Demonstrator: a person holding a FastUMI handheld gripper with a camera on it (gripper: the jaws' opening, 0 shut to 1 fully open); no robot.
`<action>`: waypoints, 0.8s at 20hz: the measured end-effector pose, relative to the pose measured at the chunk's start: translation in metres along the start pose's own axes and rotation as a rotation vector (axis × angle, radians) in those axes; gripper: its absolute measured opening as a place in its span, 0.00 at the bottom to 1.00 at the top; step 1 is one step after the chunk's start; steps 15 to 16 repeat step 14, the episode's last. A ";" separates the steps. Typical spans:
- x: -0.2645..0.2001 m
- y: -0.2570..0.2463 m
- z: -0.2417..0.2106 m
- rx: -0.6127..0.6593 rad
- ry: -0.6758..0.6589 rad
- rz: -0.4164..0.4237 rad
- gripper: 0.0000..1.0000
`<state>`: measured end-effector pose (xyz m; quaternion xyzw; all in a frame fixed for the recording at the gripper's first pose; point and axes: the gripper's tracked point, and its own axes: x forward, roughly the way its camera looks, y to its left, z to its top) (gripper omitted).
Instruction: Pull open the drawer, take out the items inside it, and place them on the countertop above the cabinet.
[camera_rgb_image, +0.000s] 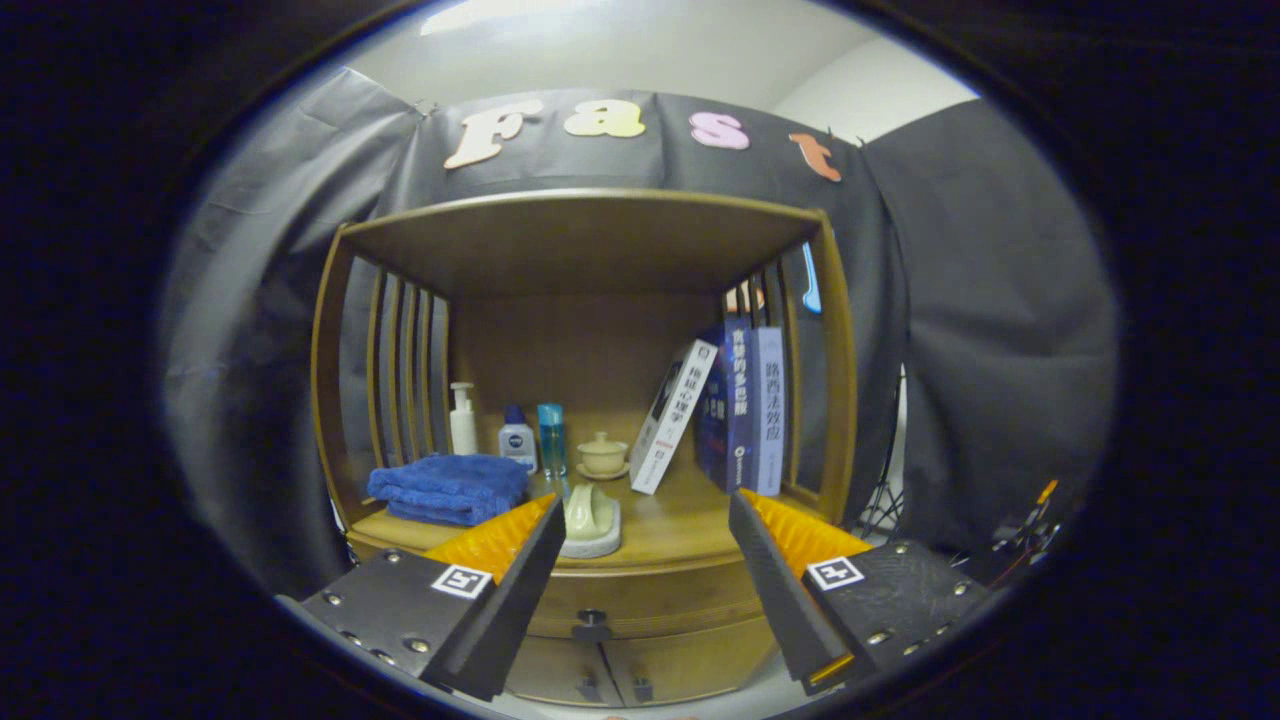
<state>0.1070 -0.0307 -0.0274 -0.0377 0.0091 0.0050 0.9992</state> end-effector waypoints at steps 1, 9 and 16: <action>-0.007 -0.001 0.009 -0.014 -0.012 0.006 0.99; -0.058 0.005 0.042 -0.080 0.000 0.084 1.00; -0.072 0.008 0.035 -0.155 0.009 0.140 1.00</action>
